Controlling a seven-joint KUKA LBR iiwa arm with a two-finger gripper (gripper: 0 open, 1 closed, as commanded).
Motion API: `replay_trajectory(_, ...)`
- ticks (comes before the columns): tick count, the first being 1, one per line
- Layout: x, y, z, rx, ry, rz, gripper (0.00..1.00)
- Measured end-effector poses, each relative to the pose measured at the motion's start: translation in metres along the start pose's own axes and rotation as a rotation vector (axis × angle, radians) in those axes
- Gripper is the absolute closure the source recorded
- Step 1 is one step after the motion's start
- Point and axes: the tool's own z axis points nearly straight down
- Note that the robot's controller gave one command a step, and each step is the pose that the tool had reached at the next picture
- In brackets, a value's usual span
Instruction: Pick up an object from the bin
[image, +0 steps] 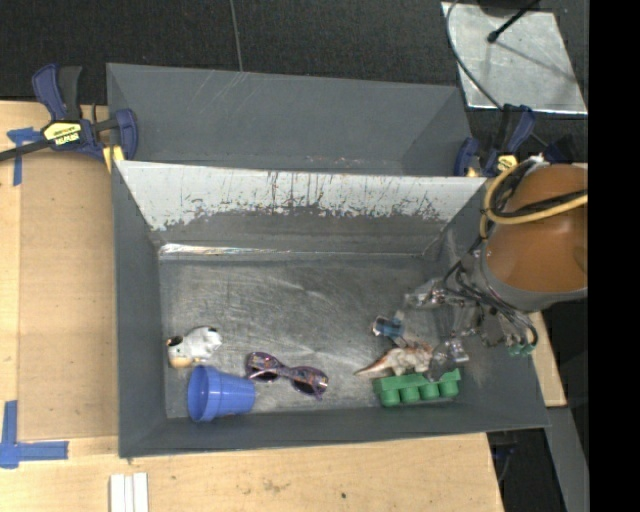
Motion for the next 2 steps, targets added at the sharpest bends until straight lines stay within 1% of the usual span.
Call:
replay_trajectory(1,-0.0071,0.0062,0.0645,0.0,0.002,0.072,0.0)
replay_trajectory(2,-0.0084,0.005,0.0556,0.001,0.002,0.077,1.0)
